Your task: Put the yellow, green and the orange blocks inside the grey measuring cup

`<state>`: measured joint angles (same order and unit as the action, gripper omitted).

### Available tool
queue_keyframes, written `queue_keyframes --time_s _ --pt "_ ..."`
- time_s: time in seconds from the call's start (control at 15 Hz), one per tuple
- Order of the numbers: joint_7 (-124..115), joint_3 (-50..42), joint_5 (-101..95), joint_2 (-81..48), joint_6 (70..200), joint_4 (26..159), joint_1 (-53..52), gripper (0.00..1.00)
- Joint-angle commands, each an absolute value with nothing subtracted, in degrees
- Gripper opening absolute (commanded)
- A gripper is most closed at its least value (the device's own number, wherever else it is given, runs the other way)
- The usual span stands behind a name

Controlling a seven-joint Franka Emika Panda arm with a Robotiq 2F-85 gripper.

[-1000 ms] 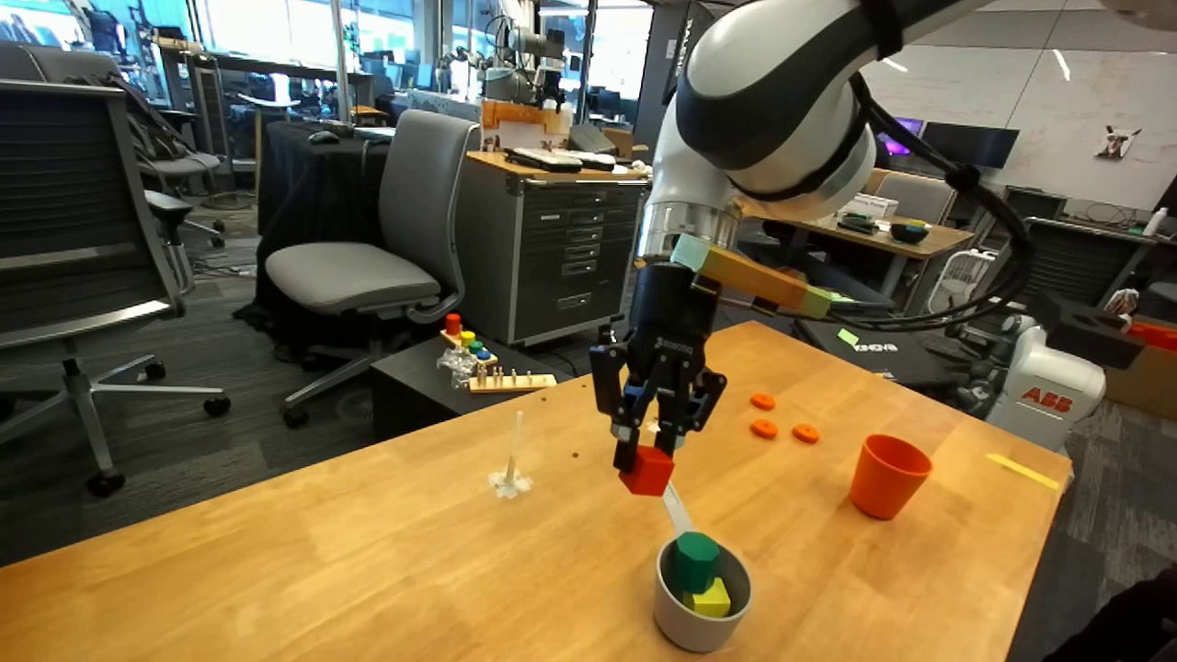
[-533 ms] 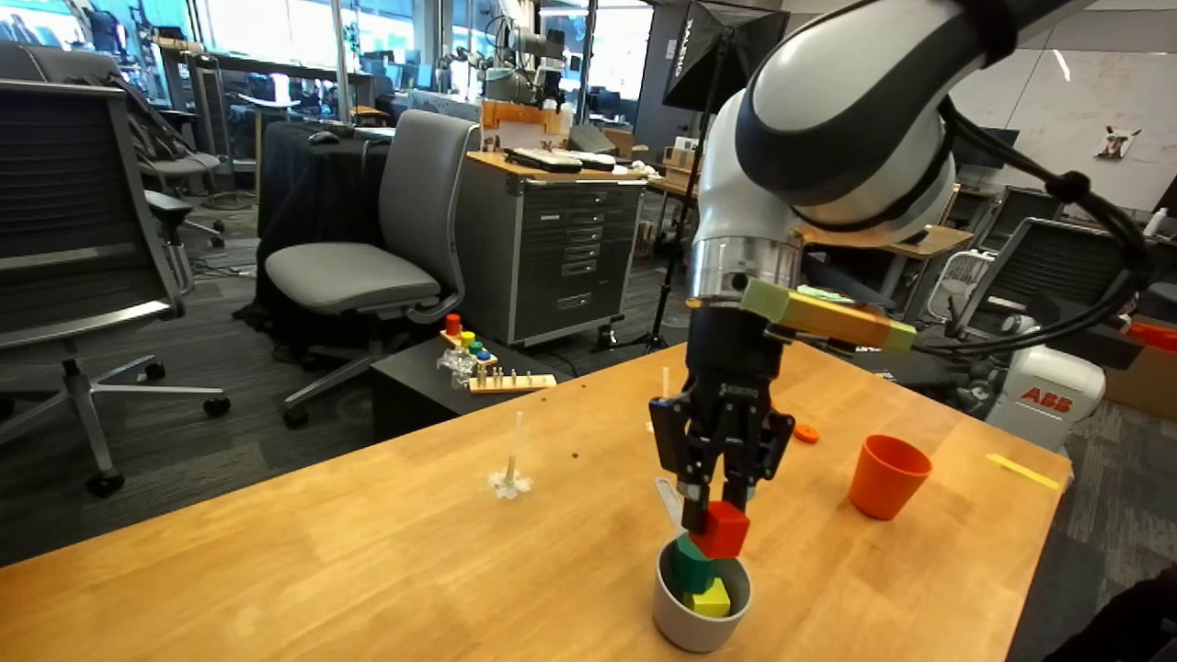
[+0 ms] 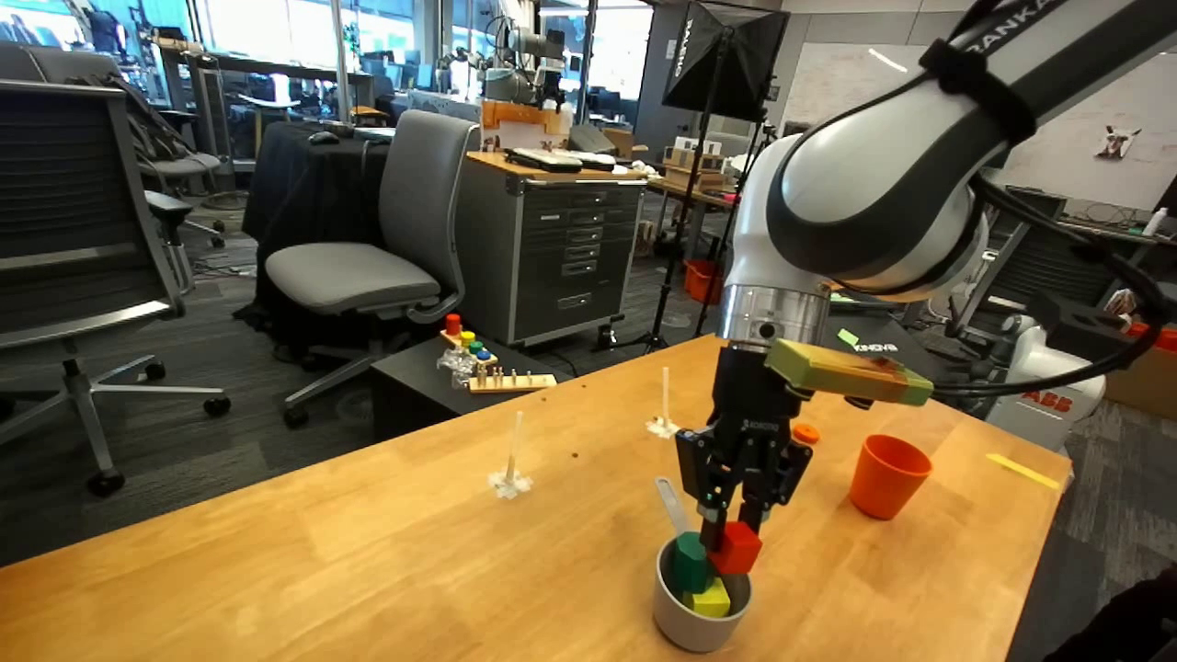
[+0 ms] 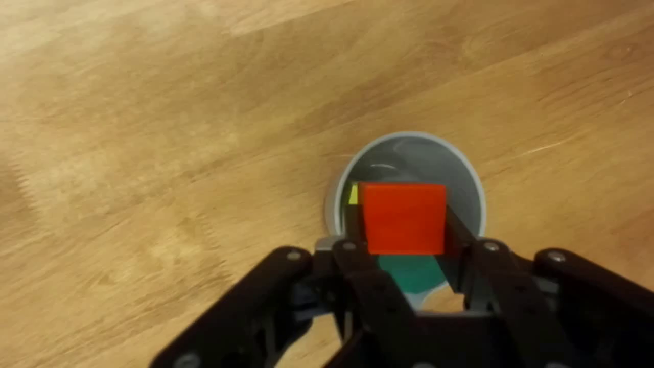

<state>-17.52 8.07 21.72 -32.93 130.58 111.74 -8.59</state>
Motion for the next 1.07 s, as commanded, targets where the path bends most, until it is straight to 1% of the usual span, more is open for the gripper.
queue_keyframes --time_s 0.0,0.07,0.13,0.33,0.4,1.0 --pt "-15.18 7.56 21.73 -32.44 133.67 113.15 -8.00 0.65" --pt "-14.95 7.50 21.62 -32.46 134.11 113.22 -7.92 0.66" --pt "-14.73 7.50 21.54 -32.39 134.15 113.27 -7.88 0.71" --pt "-14.68 7.47 21.38 -32.10 134.23 113.16 -7.93 0.95" --pt "-14.59 7.52 21.45 -32.07 134.03 113.12 -7.85 0.99" --pt "-14.72 7.63 21.83 -31.72 133.11 113.16 -7.58 1.00"
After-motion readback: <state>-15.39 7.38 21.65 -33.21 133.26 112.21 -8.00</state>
